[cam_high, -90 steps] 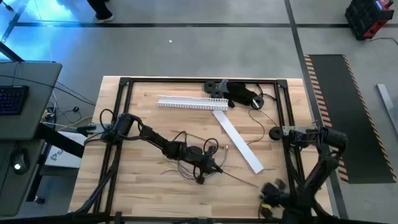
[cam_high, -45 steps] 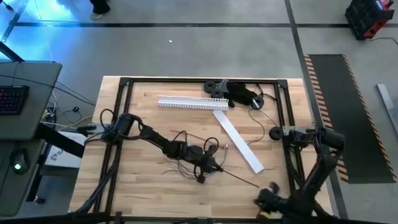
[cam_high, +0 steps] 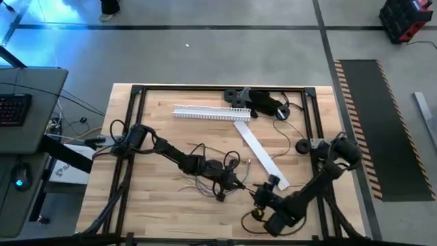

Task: Ziptie cables
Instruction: Wrap the wire cables with the black zip tie

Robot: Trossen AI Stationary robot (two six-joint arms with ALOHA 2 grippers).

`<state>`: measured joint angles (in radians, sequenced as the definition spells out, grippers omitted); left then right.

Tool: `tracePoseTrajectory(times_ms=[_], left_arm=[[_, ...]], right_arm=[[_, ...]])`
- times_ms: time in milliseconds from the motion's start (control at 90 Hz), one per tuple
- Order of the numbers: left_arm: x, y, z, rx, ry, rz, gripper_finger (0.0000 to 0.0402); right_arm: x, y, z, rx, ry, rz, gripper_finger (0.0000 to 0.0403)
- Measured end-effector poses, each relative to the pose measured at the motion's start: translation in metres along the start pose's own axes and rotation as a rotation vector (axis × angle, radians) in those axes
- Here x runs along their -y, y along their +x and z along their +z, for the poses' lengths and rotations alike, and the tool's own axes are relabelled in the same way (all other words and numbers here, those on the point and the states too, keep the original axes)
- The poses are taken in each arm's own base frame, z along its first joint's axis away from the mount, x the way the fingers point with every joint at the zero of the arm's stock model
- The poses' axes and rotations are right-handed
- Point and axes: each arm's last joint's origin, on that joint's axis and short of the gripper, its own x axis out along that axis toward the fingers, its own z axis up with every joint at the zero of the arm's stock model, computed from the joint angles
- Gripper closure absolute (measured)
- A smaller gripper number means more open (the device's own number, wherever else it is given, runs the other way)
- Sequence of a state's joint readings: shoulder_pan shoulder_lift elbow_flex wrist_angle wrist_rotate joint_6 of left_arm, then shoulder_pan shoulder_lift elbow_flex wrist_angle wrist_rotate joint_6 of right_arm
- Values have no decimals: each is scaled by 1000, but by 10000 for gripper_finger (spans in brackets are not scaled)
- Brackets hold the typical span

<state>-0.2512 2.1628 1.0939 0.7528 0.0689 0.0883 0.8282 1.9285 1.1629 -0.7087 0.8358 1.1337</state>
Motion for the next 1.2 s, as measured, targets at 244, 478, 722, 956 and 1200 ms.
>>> tracePoseTrajectory(times_ms=[244,478,722,956,1200], left_arm=[[0,0,0,-4,32,13,401],[-5,0,-1,-11,52,51,354],[-7,-1,0,12,39,-53,271],[-7,0,2,20,-9,-44,261],[-7,4,-8,2,-61,-40,286]], right_arm=[[0,0,-1,-41,-10,20,378],[0,-1,-1,-54,21,25,401],[0,-1,-1,-43,35,20,402],[2,2,2,-38,44,9,403],[1,2,3,-27,40,9,403]])
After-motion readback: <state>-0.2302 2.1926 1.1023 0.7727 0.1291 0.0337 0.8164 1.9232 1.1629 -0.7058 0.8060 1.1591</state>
